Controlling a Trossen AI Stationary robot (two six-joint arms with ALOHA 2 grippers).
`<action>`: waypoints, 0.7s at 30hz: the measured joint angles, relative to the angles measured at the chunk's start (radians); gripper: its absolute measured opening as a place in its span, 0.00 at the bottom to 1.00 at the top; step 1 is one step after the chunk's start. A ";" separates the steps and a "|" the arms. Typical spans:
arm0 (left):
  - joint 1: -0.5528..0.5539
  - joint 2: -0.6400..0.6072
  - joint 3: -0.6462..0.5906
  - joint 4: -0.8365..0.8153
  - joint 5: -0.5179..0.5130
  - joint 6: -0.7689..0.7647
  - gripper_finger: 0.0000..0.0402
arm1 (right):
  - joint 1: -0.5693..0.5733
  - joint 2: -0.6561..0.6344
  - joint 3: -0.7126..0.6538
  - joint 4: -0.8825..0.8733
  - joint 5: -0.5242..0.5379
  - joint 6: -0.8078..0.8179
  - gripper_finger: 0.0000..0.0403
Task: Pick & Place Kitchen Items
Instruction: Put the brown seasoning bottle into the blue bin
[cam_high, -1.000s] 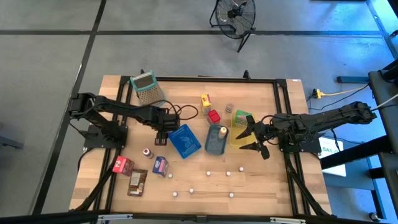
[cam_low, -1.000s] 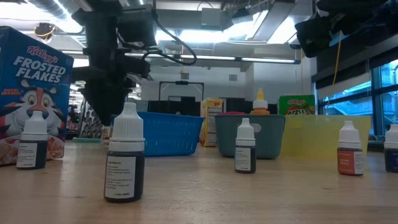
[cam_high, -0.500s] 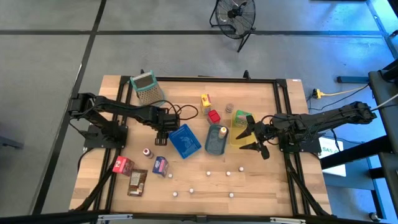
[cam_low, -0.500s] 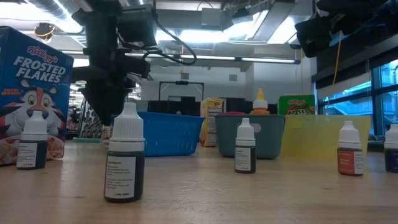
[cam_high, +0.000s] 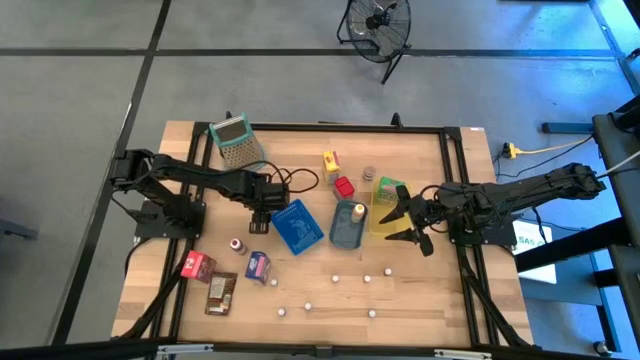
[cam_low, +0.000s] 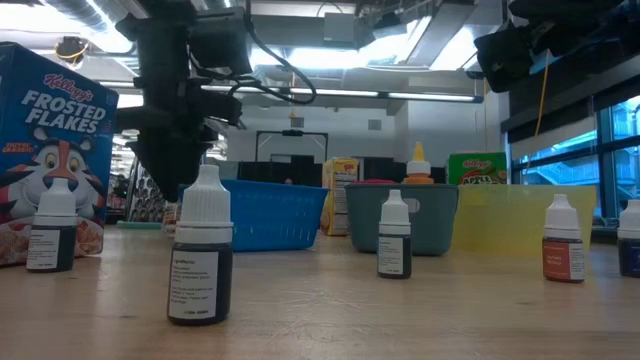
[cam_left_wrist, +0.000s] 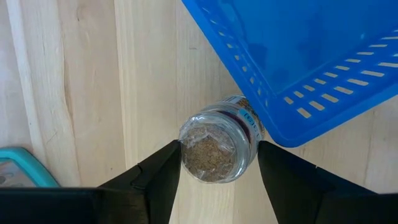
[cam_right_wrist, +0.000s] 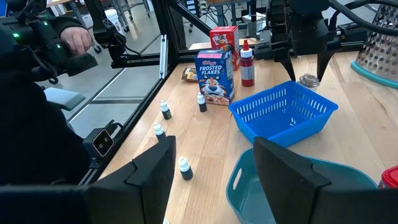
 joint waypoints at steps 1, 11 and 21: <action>0.000 0.000 0.000 0.000 0.001 0.000 0.52 | 0.000 0.000 0.000 0.000 0.000 0.000 0.54; 0.000 0.000 0.000 -0.002 0.014 0.000 0.55 | 0.000 0.000 0.000 -0.001 0.000 0.000 0.54; 0.000 0.000 0.000 -0.003 0.014 -0.002 0.60 | 0.000 0.000 0.000 -0.003 0.000 0.000 0.54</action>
